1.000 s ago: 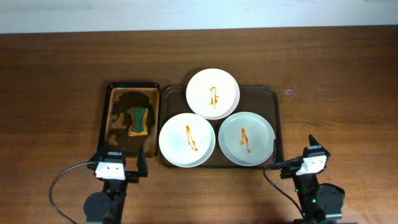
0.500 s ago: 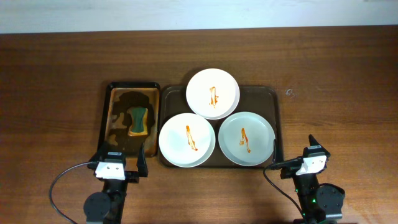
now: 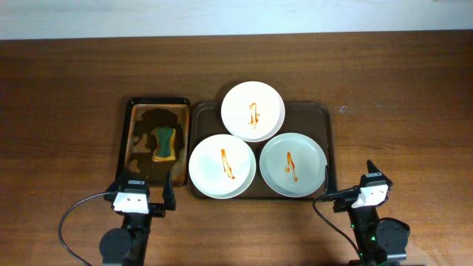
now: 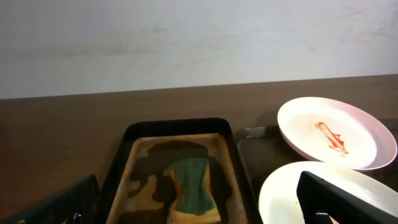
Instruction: Clean dirty plates on tray and stack at the side
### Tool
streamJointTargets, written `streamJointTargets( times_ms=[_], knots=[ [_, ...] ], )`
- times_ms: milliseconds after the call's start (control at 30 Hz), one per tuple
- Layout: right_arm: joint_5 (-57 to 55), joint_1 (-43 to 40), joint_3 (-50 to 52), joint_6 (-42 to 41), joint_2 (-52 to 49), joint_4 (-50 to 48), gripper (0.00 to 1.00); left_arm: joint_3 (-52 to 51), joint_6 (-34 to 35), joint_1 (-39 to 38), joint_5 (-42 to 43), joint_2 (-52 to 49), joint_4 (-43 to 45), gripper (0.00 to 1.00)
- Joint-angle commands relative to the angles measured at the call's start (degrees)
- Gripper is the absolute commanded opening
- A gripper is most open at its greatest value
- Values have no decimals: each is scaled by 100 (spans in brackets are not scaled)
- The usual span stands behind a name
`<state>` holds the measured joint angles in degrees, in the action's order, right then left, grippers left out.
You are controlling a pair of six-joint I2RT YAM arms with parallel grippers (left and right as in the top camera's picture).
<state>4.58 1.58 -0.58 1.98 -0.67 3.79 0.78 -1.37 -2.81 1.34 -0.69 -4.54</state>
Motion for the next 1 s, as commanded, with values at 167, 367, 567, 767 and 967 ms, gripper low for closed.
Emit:
streamJointTargets(
  times_ms=[167,367,567,767,967],
  knots=[
    [96,28,-15,-94,31,17,98,334,201,37,83,-142,-431,100],
    [79,28,-905,-98,-662,658,99,1749,197,37,59,-1641,-1224,100],
    [337,28,-2710,-396,-2656,2013,98,3816,199,37,66,-3886,-2599,100],
    [1180,28,-4503,-396,-4765,3633,98,5654,201,37,227,-5772,-4323,100],
    [1781,31,-4765,-398,-5672,3593,98,5672,205,37,313,-6559,-3670,94]
  ],
)
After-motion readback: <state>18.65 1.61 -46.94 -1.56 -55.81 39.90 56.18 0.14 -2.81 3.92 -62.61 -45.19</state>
